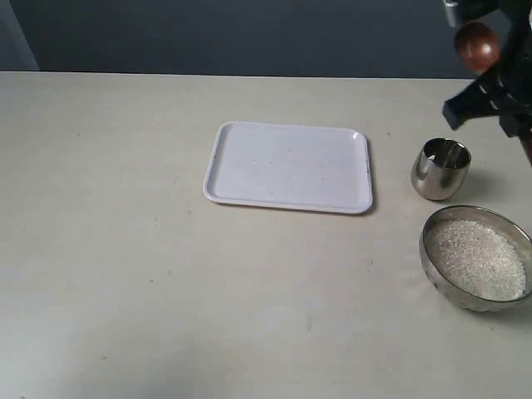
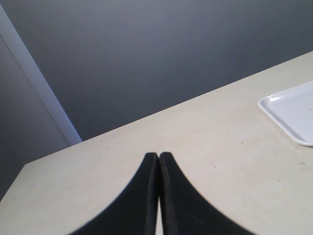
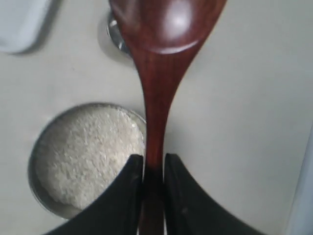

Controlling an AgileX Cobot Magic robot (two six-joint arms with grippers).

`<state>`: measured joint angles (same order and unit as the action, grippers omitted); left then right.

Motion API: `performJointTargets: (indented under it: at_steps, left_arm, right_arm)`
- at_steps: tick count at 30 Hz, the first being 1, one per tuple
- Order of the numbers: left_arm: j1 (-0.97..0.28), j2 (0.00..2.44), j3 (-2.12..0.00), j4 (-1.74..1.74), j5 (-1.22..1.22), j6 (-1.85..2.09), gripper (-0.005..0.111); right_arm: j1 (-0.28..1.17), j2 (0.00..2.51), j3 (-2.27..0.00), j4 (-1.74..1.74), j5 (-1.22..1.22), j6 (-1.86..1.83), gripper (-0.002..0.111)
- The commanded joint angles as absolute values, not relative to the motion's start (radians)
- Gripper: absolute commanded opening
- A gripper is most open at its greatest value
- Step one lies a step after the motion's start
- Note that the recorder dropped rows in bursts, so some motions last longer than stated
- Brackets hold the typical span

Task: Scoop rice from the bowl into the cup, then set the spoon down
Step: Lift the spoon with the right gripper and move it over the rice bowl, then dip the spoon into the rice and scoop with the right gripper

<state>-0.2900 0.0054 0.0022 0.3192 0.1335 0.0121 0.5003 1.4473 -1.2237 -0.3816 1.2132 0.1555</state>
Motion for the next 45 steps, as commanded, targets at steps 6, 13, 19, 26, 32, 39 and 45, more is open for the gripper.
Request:
performJointTargets:
  at_steps: [6,13,19,26,32,39,45]
  left_arm:
    - [-0.291,0.0,0.0,0.316,0.123,0.008,0.0]
    - [-0.291,0.0,0.0,0.316,0.123,0.008,0.0]
    - [-0.291,0.0,0.0,0.316,0.123,0.008,0.0]
    - [-0.291,0.0,0.0,0.316,0.123,0.008,0.0]
    - [-0.291,0.0,0.0,0.316,0.123,0.008,0.0]
    - [-0.291,0.0,0.0,0.316,0.123,0.008,0.0]
    - [-0.291,0.0,0.0,0.316,0.123,0.008,0.0]
  right_arm:
    - [0.464,1.321,-0.86,-0.449,1.221,0.13,-0.001]
    - [0.472,1.325,-0.837,-0.487,1.221,0.102,-0.001]
    - [0.477,1.434,-0.819,-0.56,1.221,0.105,-0.001]
    - [0.557,1.567,-0.819,-0.616,1.221,0.103,-0.001]
    - [0.57,1.604,-0.819,-0.683,1.221,0.105,-0.001]
    - [0.57,1.604,-0.798,-0.721,1.221,0.105,-0.001]
    - [0.57,1.606,-0.78,-0.723,1.221,0.105,-0.001]
